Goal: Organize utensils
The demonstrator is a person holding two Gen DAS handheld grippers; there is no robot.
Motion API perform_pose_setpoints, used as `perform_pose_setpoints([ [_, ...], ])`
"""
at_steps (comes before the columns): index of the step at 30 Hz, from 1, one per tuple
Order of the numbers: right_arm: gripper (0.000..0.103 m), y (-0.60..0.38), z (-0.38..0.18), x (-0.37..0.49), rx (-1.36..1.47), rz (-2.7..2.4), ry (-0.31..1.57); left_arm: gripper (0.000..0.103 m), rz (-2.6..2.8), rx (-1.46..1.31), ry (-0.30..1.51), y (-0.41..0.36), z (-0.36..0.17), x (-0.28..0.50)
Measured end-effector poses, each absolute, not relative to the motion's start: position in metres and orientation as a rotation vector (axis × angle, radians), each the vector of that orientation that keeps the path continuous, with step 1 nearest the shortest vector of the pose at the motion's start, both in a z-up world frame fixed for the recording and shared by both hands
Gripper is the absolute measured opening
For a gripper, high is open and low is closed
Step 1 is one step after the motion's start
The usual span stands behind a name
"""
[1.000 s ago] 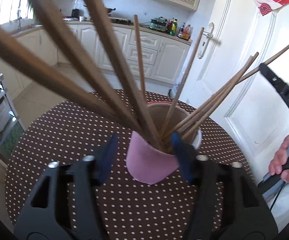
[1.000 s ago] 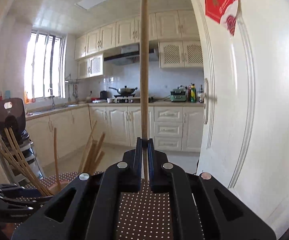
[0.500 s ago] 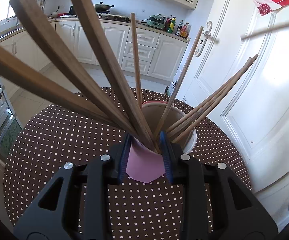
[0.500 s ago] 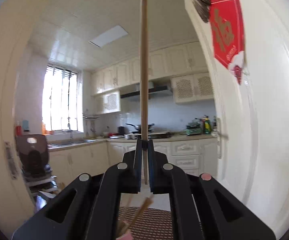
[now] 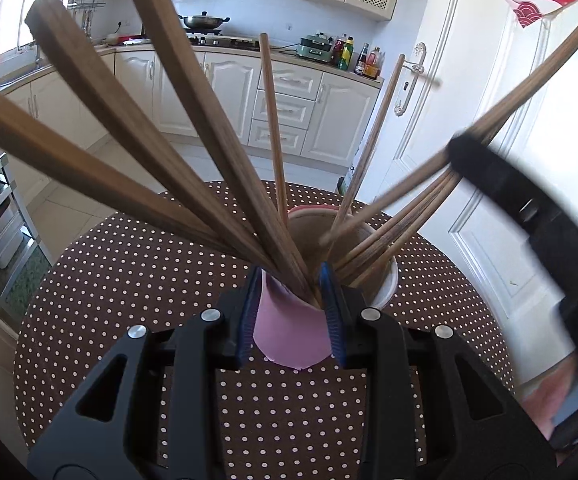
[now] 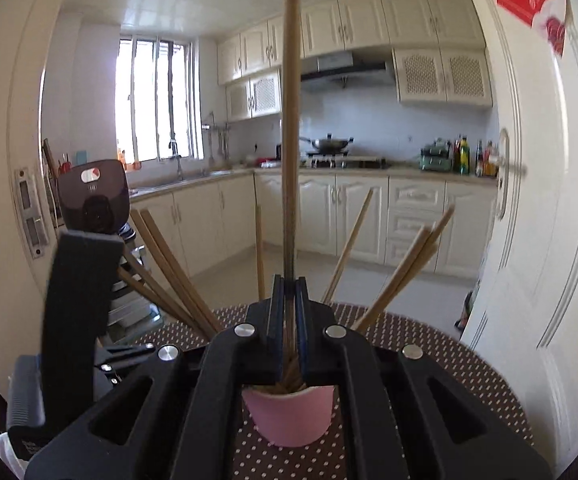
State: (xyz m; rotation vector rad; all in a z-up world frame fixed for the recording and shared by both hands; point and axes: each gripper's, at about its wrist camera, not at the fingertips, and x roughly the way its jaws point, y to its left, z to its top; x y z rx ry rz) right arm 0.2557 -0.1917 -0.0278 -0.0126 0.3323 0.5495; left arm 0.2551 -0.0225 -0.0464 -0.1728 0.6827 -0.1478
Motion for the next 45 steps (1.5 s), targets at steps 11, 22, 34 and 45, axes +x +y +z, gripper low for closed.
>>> perform_pose_setpoints([
  [11, 0.009, -0.186, -0.034, 0.261, -0.032, 0.552, 0.459, 0.045, -0.113, -0.142, 0.675, -0.022, -0.043, 0.250],
  [22, 0.046, -0.214, -0.024, 0.231, 0.012, 0.469, 0.420, 0.057, -0.106, -0.087, 0.625, -0.020, -0.033, 0.219],
  [34, 0.005, -0.216, 0.019, 0.245, 0.099, 0.476, 0.309, 0.059, -0.102, -0.082, 0.592, -0.019, -0.018, 0.207],
  [45, 0.067, -0.216, 0.005, 0.240, 0.087, 0.420, 0.328, 0.065, -0.107, -0.092, 0.580, -0.014, -0.014, 0.200],
])
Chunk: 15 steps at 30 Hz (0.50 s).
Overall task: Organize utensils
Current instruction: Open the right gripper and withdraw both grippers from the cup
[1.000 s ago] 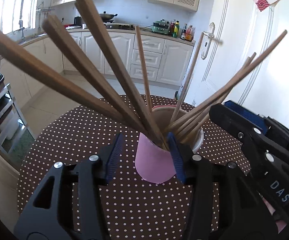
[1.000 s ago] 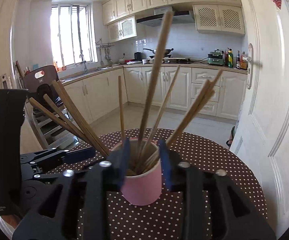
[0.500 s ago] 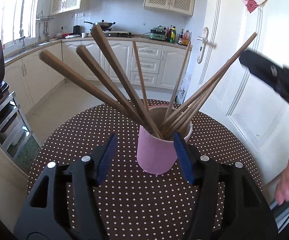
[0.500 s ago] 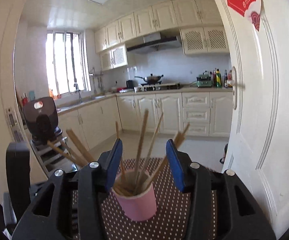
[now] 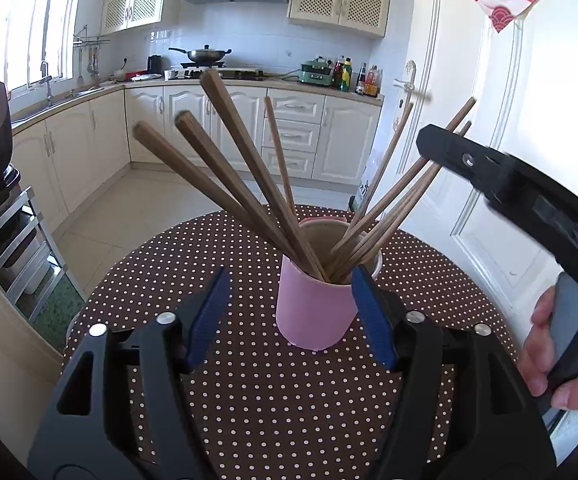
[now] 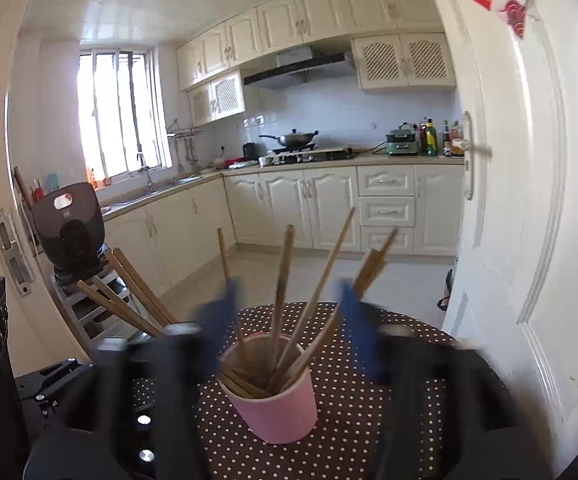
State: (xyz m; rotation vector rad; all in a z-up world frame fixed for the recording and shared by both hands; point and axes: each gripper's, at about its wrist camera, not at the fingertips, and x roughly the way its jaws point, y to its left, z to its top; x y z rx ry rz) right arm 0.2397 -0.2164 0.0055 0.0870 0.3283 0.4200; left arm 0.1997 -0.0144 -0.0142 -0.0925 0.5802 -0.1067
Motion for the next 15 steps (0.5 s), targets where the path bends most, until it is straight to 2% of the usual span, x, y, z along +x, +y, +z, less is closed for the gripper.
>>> perform_pose_setpoints([
  [8, 0.068, -0.241, 0.010, 0.191, 0.086, 0.377, 0.311, 0.068, -0.122, -0.060, 0.520, -0.015, -0.002, 0.168],
  [15, 0.083, -0.250, 0.016, 0.145, 0.064, 0.350, 0.270, 0.076, -0.081, -0.002, 0.426, -0.020, 0.015, 0.125],
])
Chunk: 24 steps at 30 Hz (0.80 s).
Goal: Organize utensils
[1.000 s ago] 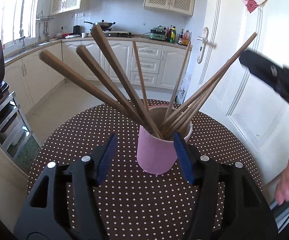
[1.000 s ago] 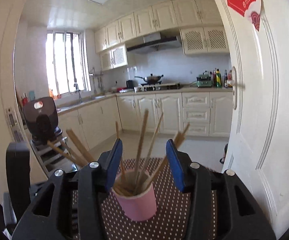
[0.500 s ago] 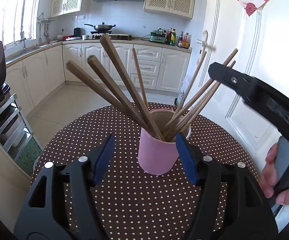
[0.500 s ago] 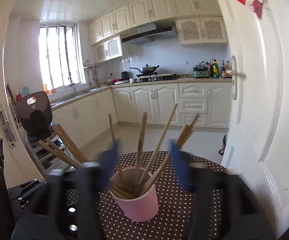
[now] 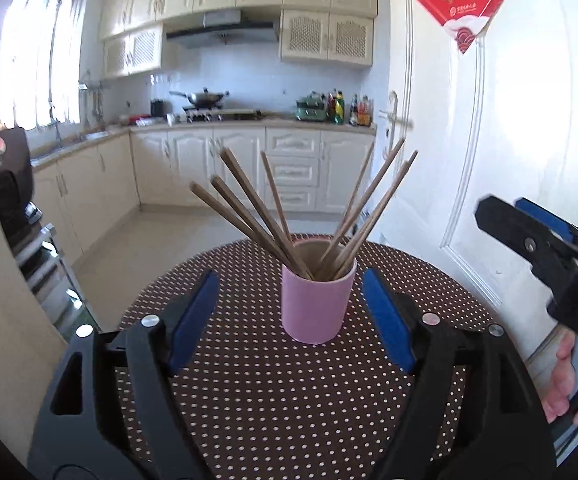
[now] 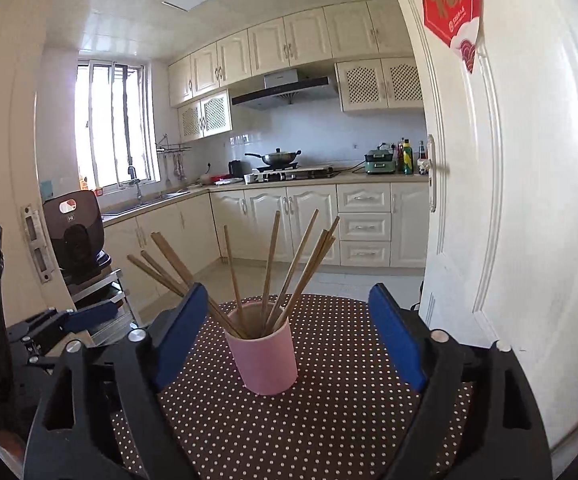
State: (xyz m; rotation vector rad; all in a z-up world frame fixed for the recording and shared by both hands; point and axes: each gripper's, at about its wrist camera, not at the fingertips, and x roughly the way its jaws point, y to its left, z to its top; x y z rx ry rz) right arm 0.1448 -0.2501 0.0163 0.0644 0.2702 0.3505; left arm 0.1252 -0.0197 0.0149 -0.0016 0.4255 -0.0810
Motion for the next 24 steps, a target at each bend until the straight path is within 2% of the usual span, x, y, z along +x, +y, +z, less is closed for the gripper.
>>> perform_pose_setpoints([
  [4, 0.092, -0.253, 0.020, 0.122, 0.056, 0.349, 0.246, 0.085, -0.045, 0.034, 0.376, -0.022, 0.026, 0.101],
  [9, 0.095, -0.252, 0.023, 0.095, 0.041, 0.347, 0.209, 0.091, 0.009, 0.061, 0.327, -0.022, 0.038, 0.077],
  [15, 0.095, -0.252, 0.028, 0.072, 0.039, 0.339, 0.186, 0.093, 0.088, 0.056, 0.234, -0.019, 0.051, 0.050],
  [24, 0.095, -0.254, 0.030, 0.055, 0.049, 0.319, 0.167, 0.094, 0.044, 0.044, 0.233, -0.021, 0.057, 0.034],
])
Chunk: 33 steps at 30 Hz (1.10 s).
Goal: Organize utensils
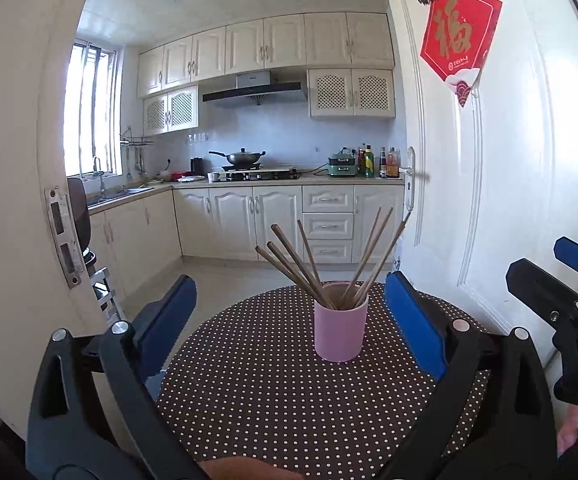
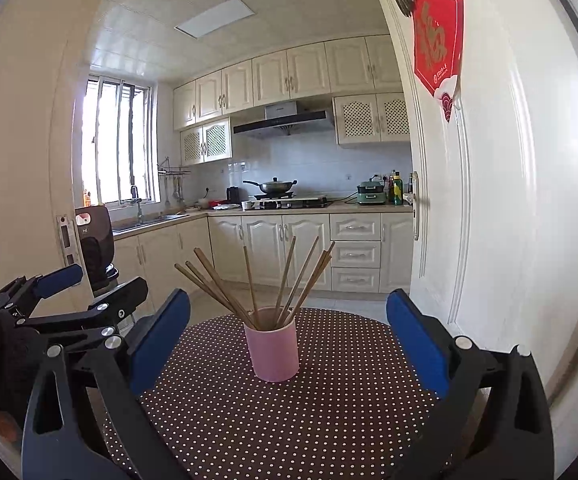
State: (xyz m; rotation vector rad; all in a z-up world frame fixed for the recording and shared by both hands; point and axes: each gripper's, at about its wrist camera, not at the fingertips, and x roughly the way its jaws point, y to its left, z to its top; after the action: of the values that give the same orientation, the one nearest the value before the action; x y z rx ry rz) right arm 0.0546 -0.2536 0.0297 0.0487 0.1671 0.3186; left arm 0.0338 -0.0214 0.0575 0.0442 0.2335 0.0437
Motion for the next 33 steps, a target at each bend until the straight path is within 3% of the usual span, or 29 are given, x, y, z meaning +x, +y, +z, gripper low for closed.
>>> perform_pose_setpoints([
  [33, 0.095, -0.248, 0.026, 0.043, 0.053, 0.343, 0.193, 0.094, 0.009, 0.014, 0.286, -0.023, 0.050, 0.033],
])
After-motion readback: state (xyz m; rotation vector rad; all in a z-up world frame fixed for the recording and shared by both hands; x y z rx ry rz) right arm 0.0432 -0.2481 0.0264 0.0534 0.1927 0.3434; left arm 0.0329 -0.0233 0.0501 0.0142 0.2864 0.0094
